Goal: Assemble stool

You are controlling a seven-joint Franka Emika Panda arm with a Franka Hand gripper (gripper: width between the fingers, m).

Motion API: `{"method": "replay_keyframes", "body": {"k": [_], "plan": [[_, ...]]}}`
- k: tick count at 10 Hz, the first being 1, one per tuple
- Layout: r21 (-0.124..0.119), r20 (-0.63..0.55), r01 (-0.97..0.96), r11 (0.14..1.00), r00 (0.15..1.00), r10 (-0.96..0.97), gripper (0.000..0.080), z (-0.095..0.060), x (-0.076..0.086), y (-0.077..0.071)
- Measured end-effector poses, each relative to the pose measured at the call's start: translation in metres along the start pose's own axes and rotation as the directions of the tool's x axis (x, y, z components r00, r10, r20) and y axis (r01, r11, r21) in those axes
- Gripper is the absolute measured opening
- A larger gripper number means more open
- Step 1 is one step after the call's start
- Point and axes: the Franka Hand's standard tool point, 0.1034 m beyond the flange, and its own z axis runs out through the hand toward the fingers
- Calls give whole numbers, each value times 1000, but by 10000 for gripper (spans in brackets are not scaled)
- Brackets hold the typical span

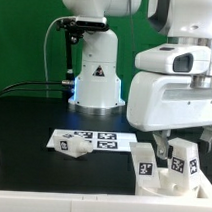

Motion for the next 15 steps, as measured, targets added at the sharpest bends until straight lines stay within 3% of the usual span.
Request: {"method": "replay_keyframes", "body": {"k": [1, 2, 3, 6, 8, 9, 12, 15], "plan": [[0, 0, -17, 1000, 1000, 17, 388, 0, 0, 0], [-1, -4, -42, 999, 999, 42, 388, -1, 1, 1], [0, -4, -116, 993, 993, 116, 335, -1, 1, 1], [2, -8, -433, 901, 901, 433, 335, -2, 5, -3], [39, -6, -698, 715, 716, 698, 335, -2, 5, -2], [75, -4, -799, 596, 598, 802, 335, -1, 4, 1], [76, 13, -907, 415, 417, 909, 335, -1, 3, 2], [72, 58, -997, 9, 13, 998, 335, 1, 1, 0]]}}
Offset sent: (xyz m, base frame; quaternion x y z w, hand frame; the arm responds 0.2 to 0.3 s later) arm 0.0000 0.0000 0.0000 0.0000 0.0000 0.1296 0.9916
